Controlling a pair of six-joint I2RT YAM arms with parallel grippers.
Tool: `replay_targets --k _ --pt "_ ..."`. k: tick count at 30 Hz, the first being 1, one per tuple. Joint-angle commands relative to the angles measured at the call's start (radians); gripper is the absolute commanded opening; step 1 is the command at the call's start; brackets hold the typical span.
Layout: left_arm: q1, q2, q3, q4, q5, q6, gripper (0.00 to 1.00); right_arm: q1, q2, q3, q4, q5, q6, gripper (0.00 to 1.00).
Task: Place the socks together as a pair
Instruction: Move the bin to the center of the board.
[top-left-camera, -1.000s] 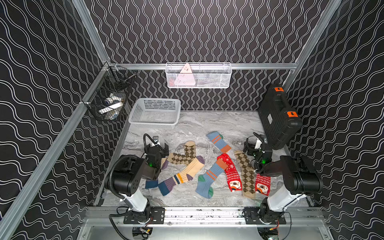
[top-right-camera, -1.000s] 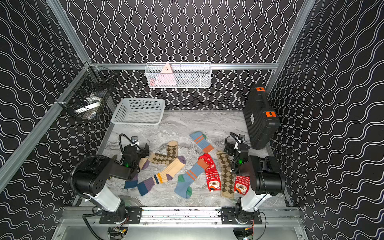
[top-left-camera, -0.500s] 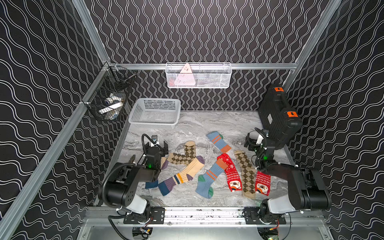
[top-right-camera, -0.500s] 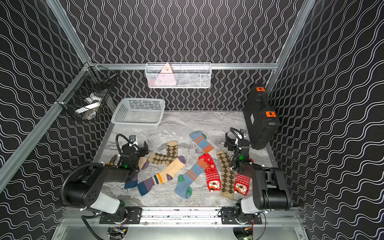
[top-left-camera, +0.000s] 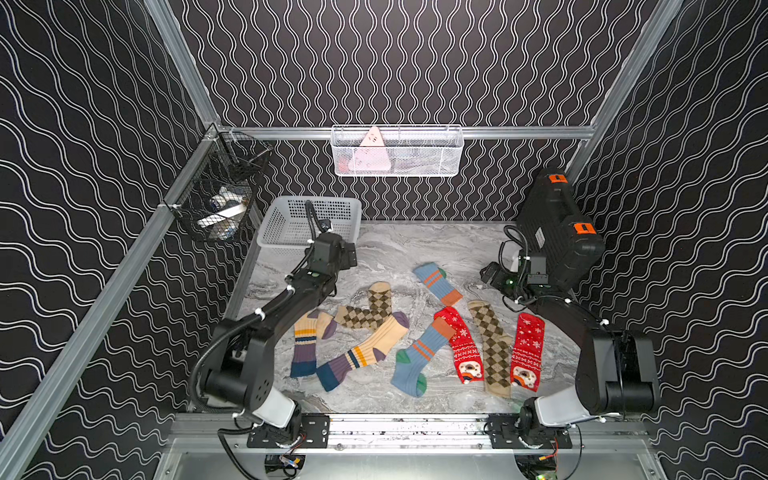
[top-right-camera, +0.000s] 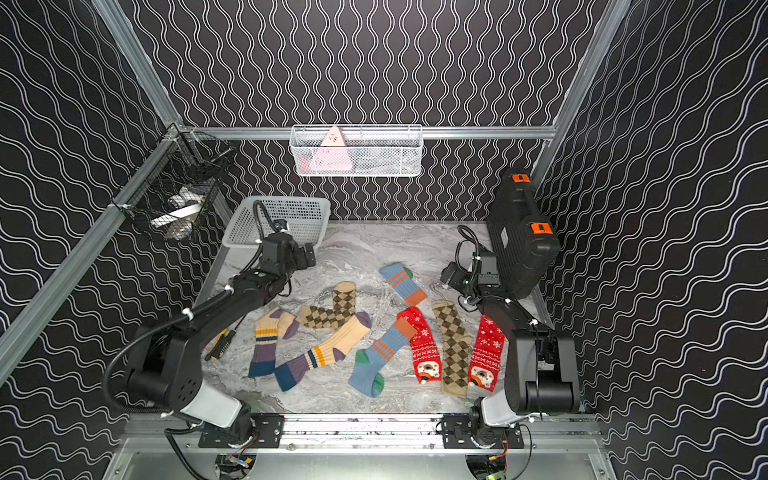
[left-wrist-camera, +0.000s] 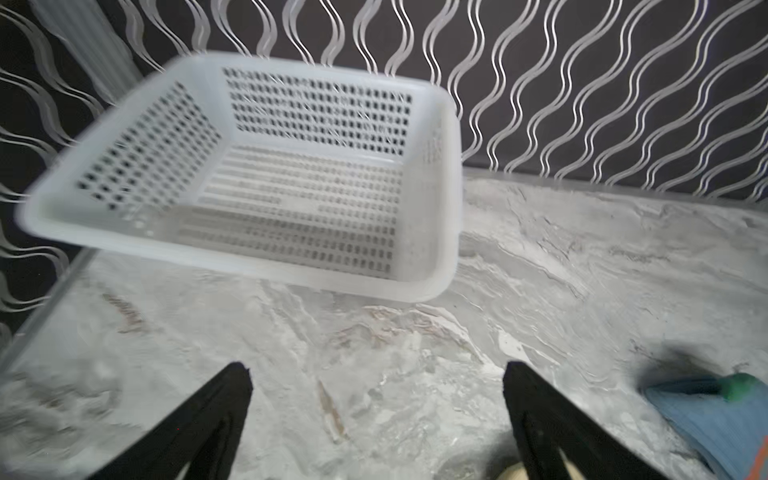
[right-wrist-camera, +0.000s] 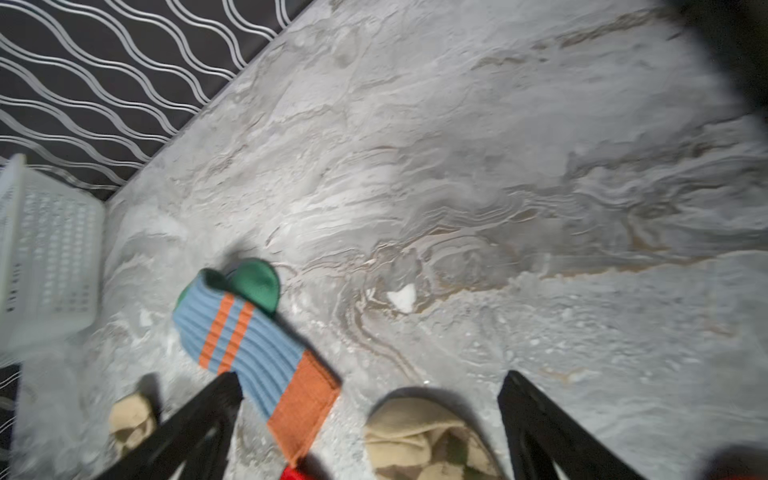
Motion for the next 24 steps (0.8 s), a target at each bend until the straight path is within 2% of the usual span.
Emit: replay_targets --k 1,8,11,15,22,24 --pt "-0.003 0.121 0.129 -0.122 0.073 -0.049 0.99 0.009 -0.023 0.011 -0.009 -0.078 0.023 1.0" --pt "-0.012 0.438 0.491 -0.316 0.173 -0.017 0.99 0.049 -0.082 0.027 -0.038 -0.07 0.016 1.0" --pt "-0.024 0.515 0.584 -0.378 0.177 0.012 0.99 0.071 -0.086 0.041 -0.055 -0.062 0.009 1.0" --pt "-0.052 0.509 0.576 -0.372 0.221 0.009 0.98 0.083 -0.087 0.056 -0.074 -0.061 0.003 1.0" --pt "-0.115 0.46 0.467 -0.212 0.445 -0.065 0.99 0.085 -0.095 0.058 -0.1 -0.056 0.004 1.0" --pt "-0.15 0.456 0.46 -0.196 0.464 -0.075 0.99 0.085 -0.099 0.059 -0.108 -0.052 0.002 1.0"
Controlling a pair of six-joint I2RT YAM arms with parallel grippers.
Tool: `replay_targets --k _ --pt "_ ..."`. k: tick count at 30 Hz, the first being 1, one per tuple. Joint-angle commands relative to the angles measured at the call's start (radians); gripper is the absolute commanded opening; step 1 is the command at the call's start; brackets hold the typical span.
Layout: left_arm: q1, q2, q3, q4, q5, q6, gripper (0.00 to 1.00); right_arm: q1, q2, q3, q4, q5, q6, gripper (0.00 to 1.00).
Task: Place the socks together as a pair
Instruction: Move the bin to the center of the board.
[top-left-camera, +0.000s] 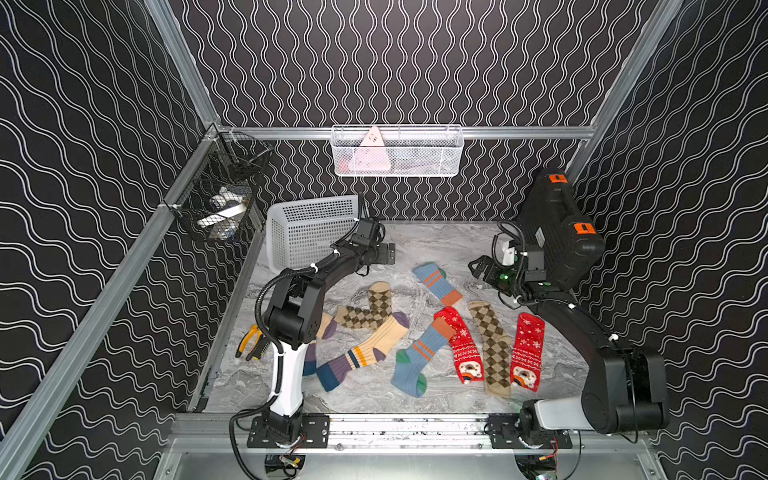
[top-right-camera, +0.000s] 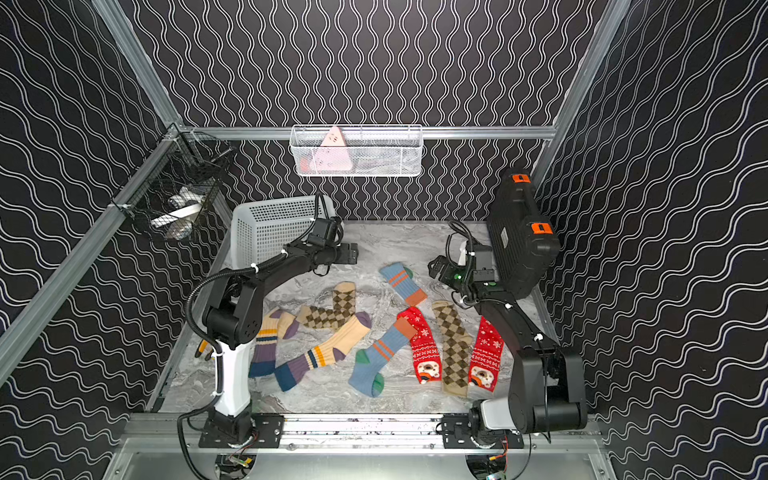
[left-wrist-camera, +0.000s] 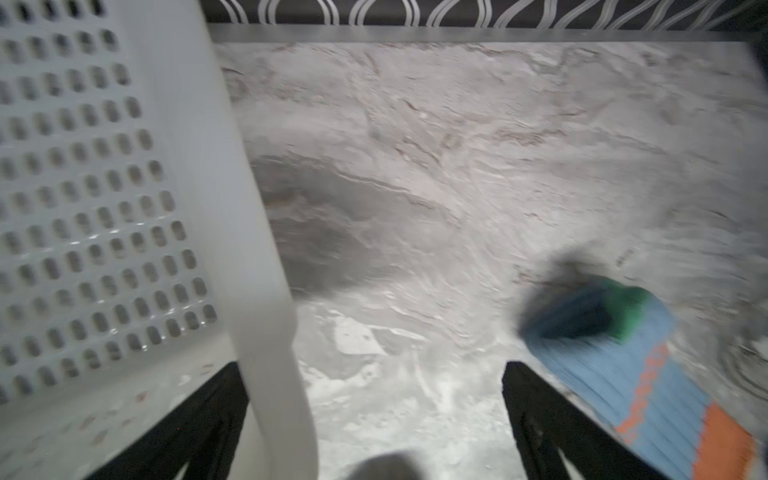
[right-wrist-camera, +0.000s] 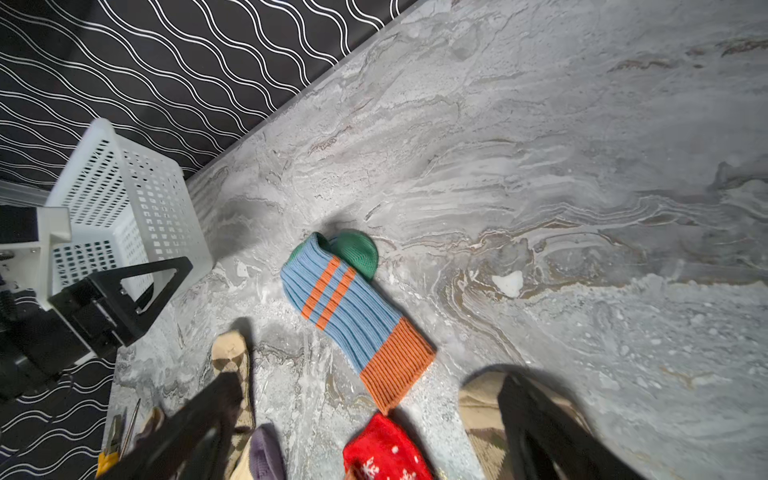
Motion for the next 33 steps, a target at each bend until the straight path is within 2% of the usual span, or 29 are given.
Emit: replay_targets --k 1,16,18,23,26,28,30,32,33 --pt "-0.049 -0.013 -0.011 0.055 0.127 -0.05 0.99 0.001 -0.011 0.008 -0.027 0.016 -0.001 1.0" --pt "-0.255 0.034 0.118 0.075 0.204 -0.079 0.99 0.001 -0.034 0.0 -0.042 0.022 -0.005 1.0" --pt "-0.286 0.002 0.107 0.098 0.201 -0.062 0.99 0.001 -0.025 0.006 -0.044 0.019 -0.005 1.0" --pt "-0.369 -0.229 -0.001 0.105 0.085 -0.007 0.99 0.001 0.01 0.022 -0.049 -0.003 -0.01 0.96" --pt "-0.372 -0.435 -0.161 0.047 -0.083 -0.021 0.99 0.009 0.036 0.04 -0.041 -0.063 -0.011 0.92" --pt "-0.368 -0.595 -0.308 0.004 -0.25 -0.026 0.99 0.04 0.068 0.065 -0.036 -0.093 -0.013 0.91" --pt "-0.342 -0.736 -0.456 -0.025 -0.379 -0.058 0.99 0.097 0.107 0.113 -0.051 -0.072 -0.021 0.91" --pt "-0.278 -0.857 -0.607 -0.018 -0.413 -0.106 0.99 0.155 0.154 0.172 -0.08 -0.022 -0.027 0.91" --pt "-0.222 -0.91 -0.686 0.005 -0.391 -0.133 0.99 0.177 0.181 0.202 -0.091 -0.001 -0.022 0.91"
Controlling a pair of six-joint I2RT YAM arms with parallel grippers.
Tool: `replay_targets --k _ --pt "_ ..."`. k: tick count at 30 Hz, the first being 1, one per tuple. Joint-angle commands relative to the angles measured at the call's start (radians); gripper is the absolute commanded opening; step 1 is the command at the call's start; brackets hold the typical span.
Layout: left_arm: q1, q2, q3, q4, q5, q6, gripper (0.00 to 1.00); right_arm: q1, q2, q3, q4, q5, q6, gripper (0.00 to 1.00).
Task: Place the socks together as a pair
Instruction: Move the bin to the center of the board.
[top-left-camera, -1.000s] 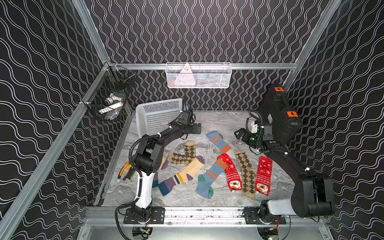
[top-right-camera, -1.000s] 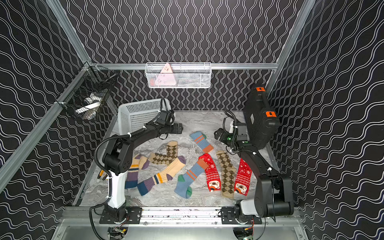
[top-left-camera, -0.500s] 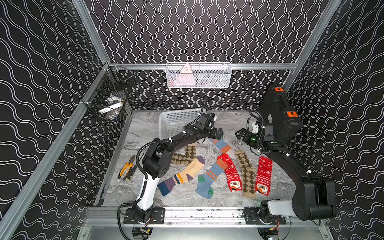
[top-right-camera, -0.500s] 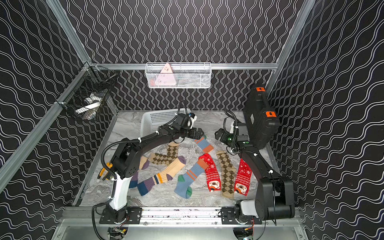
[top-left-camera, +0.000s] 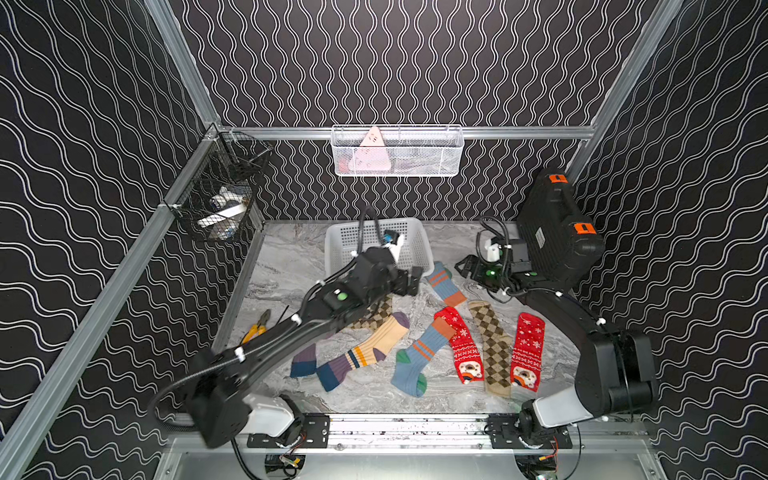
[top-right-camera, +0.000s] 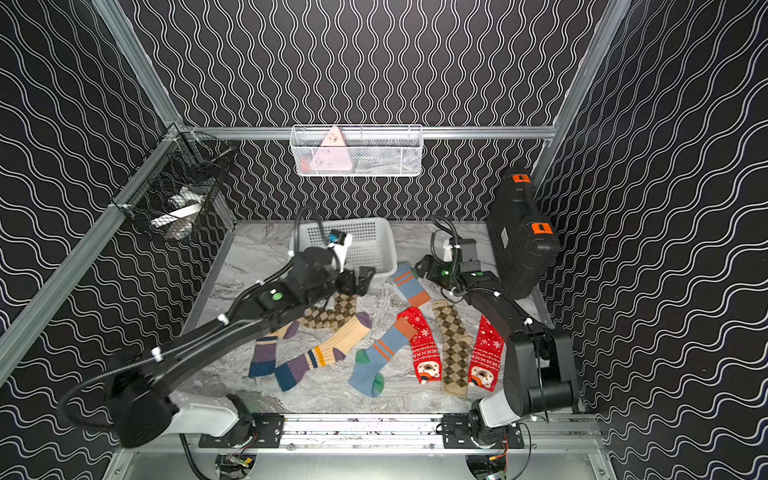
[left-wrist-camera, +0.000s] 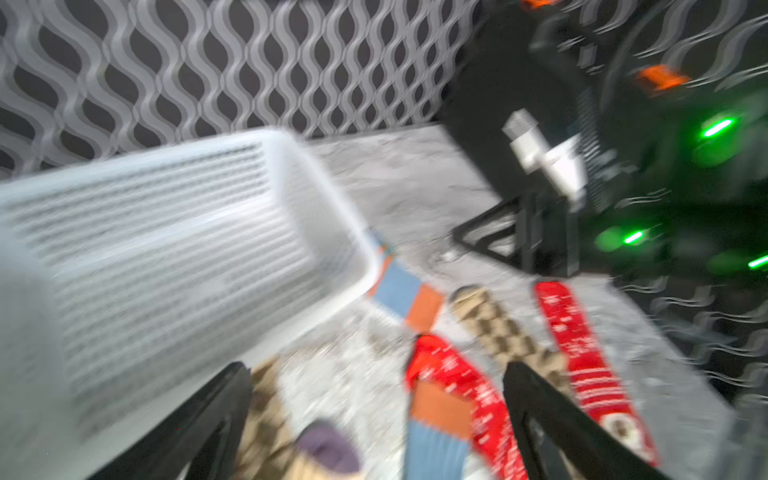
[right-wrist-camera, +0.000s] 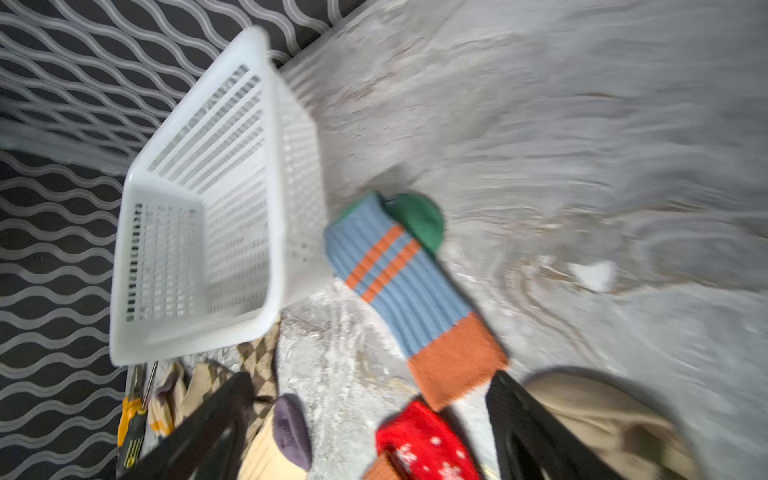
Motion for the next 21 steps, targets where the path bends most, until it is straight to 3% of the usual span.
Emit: replay_targets --k 1,4,7,15,21 --pt "0.136 -0.121 -0.192 -0.001 -0.088 -0.103 0.99 0.054 0.062 0.087 -0.038 0.059 -0.003 0.91" --pt "0.289 -0.14 -0.315 0.067 0.041 -0.157 0.99 0.072 0.126 0.14 -0.033 0.11 0.026 0.89" --pt "0.359 -0.084 -0.349 0.144 0.136 -0.174 0.99 0.085 0.201 0.204 -0.058 0.153 0.03 0.88" --pt "0.374 0.162 -0.273 0.317 0.298 -0.153 0.99 0.102 0.324 0.282 -0.047 0.138 0.045 0.87" --pt "0.374 0.315 -0.167 0.385 0.338 -0.124 0.99 0.103 0.33 0.295 -0.046 0.15 0.033 0.87"
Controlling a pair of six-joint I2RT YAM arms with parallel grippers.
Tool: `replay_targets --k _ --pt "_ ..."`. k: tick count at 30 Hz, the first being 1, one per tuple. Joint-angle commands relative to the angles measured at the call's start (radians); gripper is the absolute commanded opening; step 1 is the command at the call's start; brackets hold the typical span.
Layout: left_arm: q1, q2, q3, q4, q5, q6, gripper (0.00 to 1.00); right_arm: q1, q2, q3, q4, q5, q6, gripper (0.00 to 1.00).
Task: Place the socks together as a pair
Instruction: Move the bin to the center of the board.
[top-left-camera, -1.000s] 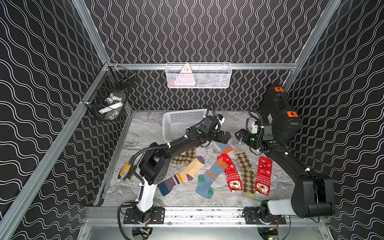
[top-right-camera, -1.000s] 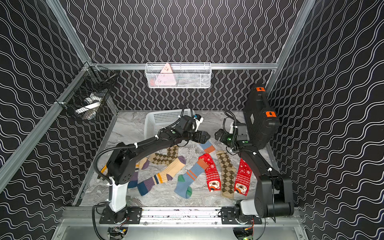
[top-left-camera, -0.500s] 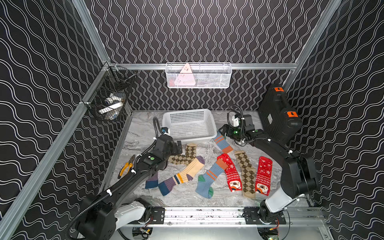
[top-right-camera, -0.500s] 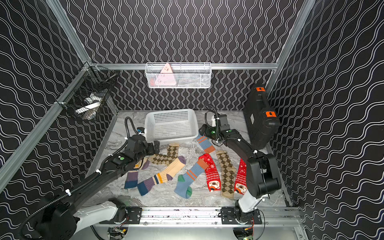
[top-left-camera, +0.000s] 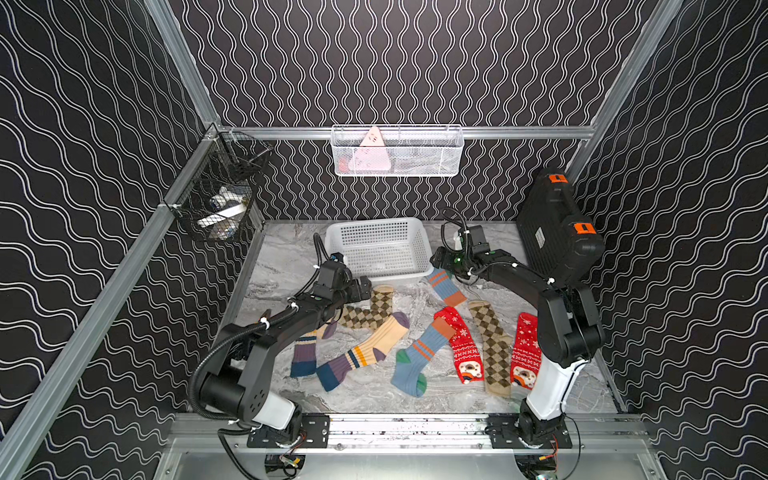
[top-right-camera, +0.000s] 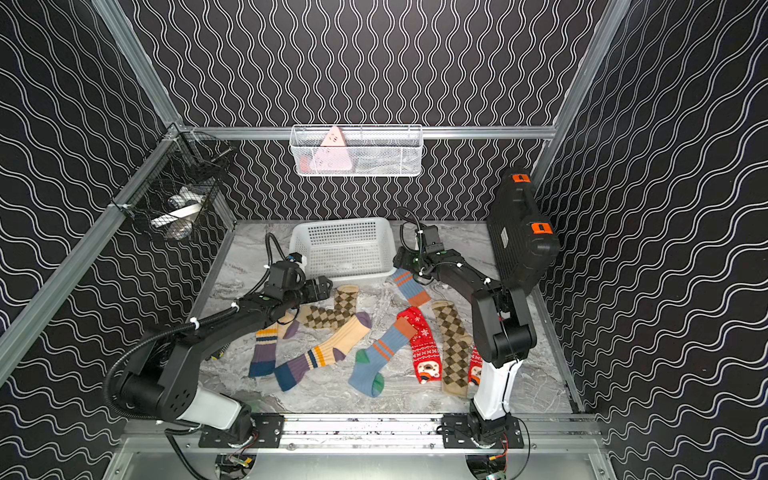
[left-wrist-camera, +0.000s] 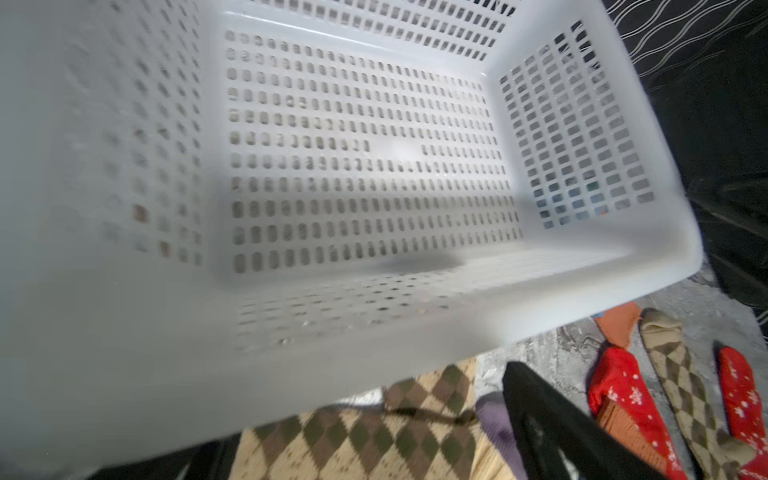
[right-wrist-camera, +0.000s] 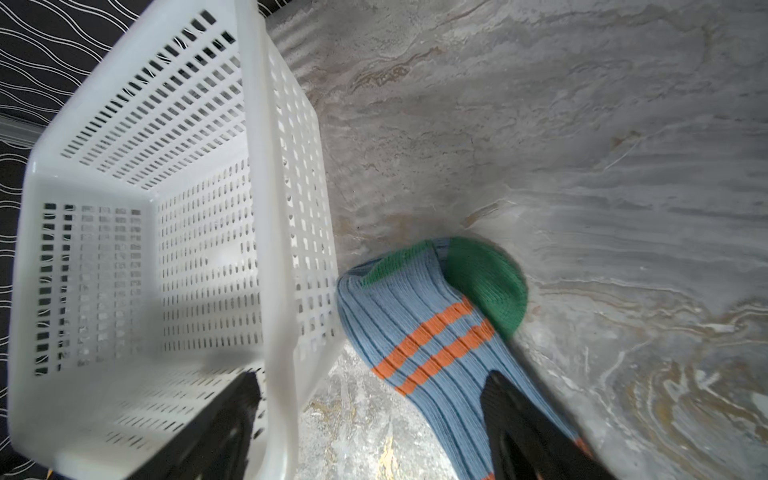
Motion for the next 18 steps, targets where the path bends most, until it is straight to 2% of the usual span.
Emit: replay_targets --k 1,10,18 --pt "0.001 0.072 0.069 0.092 0.046 0.024 0.99 0.001 0.001 0.023 -0.013 0.019 0.003 0.87" --pt "0.0 0.255 0.257 0.14 0.142 0.079 0.99 0.001 -0.113 -0.045 -0.039 0.053 -0.02 0.87" --pt "-0.025 0.289 0.257 0.227 0.256 0.029 0.99 0.001 -0.132 -0.055 -0.071 0.05 -0.028 0.87"
